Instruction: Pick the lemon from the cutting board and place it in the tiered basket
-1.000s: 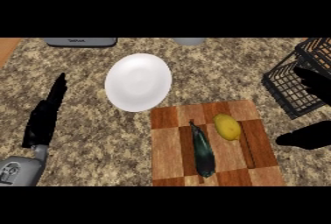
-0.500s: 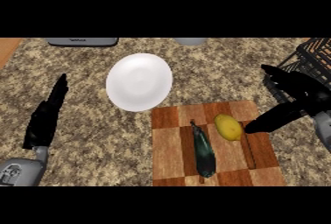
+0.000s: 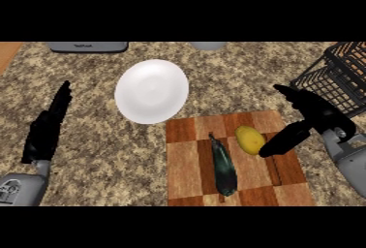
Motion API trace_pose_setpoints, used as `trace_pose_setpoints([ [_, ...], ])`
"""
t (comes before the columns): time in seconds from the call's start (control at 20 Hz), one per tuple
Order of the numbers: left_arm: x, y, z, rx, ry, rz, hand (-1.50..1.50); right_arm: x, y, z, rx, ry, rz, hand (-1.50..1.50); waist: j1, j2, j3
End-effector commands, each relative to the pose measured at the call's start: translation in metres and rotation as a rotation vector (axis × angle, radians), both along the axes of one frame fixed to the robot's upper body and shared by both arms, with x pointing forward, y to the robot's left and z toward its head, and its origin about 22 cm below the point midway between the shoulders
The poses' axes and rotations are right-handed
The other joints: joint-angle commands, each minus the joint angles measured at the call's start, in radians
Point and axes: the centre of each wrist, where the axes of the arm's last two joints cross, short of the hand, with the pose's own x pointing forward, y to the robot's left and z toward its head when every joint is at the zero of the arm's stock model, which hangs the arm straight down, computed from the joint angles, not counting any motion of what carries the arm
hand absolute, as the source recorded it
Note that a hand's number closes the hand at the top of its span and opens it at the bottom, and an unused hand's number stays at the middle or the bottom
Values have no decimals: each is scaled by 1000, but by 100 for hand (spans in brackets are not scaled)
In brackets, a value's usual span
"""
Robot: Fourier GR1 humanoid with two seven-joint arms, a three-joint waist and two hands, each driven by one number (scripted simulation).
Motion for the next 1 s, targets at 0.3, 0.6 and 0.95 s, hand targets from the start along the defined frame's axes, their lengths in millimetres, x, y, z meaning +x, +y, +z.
trace_pose_setpoints([
  [0.3,-3,-5,7,9,-11,0,0,-15,22,-11,-152,64,-16,-150,-2,-3,0],
  [0.6,-3,2,-6,-7,-6,-9,0,-14,32,-12,-221,42,10,-150,-1,-1,0],
  [0.95,2,-3,-2,5,-18,11,0,-17,36,-37,-220,79,-6,-150,-2,0,0],
])
